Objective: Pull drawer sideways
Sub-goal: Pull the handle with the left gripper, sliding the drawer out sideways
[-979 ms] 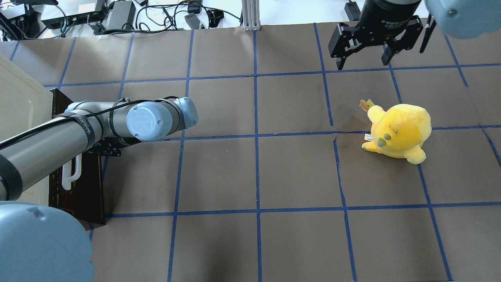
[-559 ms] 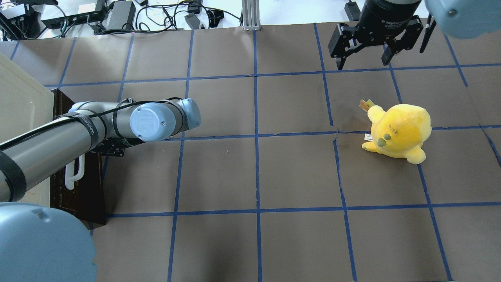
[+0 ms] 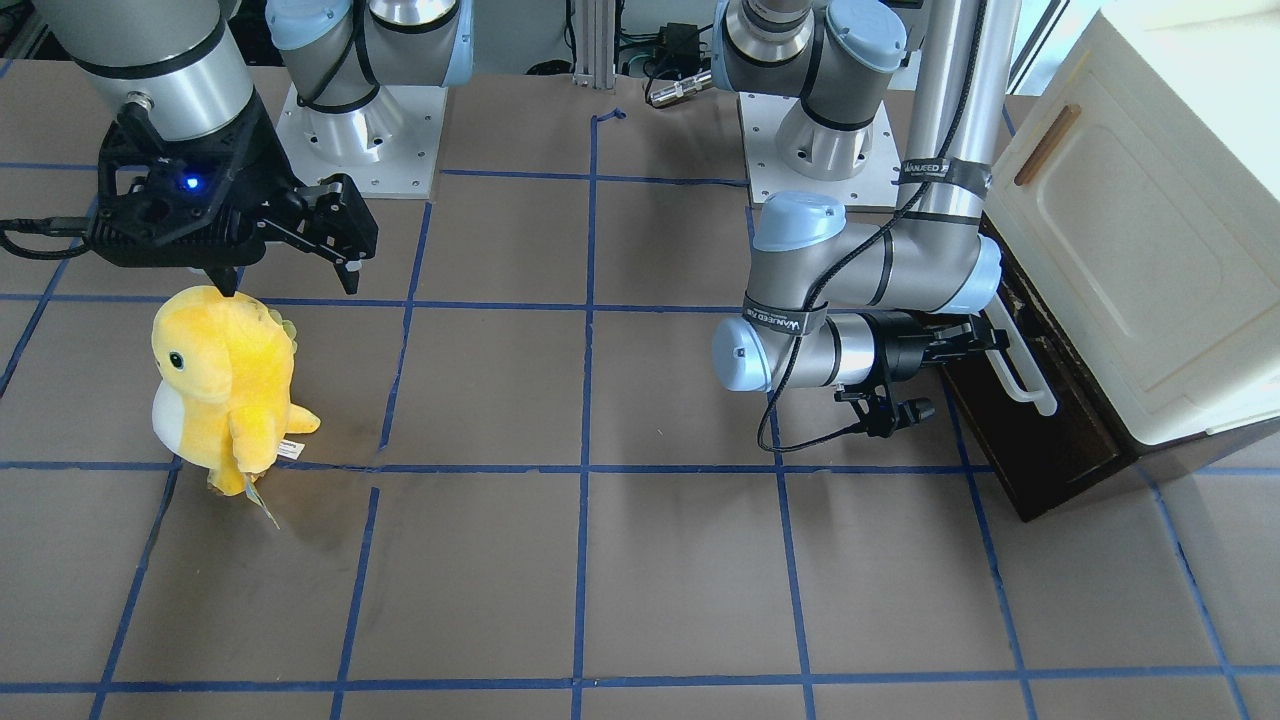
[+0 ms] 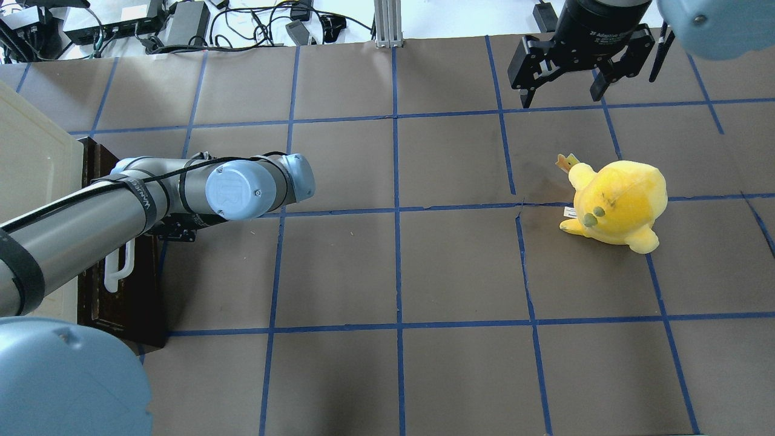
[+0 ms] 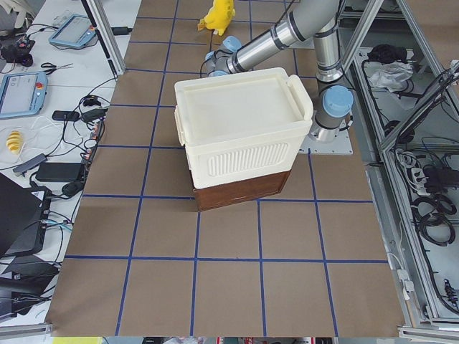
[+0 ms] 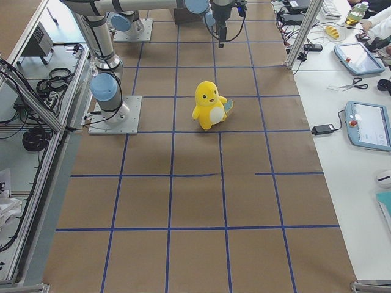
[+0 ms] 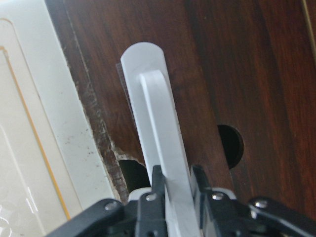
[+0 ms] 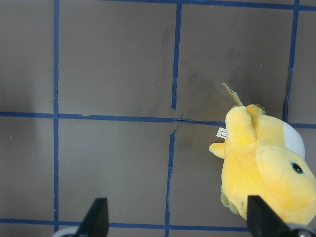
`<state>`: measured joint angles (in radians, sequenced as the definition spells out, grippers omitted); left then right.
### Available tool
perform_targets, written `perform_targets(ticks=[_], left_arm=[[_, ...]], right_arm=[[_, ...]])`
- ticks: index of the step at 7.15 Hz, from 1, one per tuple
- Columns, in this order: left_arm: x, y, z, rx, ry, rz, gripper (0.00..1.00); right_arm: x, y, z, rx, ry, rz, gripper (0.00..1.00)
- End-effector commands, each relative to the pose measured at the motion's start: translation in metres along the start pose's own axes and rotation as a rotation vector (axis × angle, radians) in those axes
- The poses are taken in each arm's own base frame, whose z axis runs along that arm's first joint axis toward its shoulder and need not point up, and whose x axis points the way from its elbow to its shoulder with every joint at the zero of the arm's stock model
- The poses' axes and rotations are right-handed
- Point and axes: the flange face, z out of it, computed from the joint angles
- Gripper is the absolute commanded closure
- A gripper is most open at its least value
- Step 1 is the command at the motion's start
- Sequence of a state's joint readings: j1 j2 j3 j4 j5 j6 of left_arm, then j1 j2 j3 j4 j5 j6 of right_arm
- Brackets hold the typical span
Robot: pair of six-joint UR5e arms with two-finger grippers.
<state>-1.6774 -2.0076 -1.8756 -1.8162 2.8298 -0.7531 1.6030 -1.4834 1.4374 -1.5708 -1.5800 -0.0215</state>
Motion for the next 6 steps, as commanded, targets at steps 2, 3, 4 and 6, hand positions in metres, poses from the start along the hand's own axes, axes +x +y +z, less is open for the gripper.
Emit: perform_targets(ticks=[2, 3, 4, 6], left_arm=[[0.002, 0.003, -0.015, 0.029, -0.003, -0.012, 0.88], [0.002, 0.003, -0.016, 0.033, -0.005, -0.011, 0.88], [0.0, 0.006, -0.022, 0.045, -0.006, -0.017, 0.88], [0.001, 0.007, -0.027, 0.055, -0.006, -0.019, 0.88]], right_arm=[[0.0, 0.0, 0.0, 0.0, 0.0, 0.0, 0.0], [0.0, 0.0, 0.0, 0.0, 0.0, 0.0, 0.0], [0.0, 0.0, 0.0, 0.0, 0.0, 0.0, 0.0], [0.0, 0.0, 0.0, 0.0, 0.0, 0.0, 0.0]])
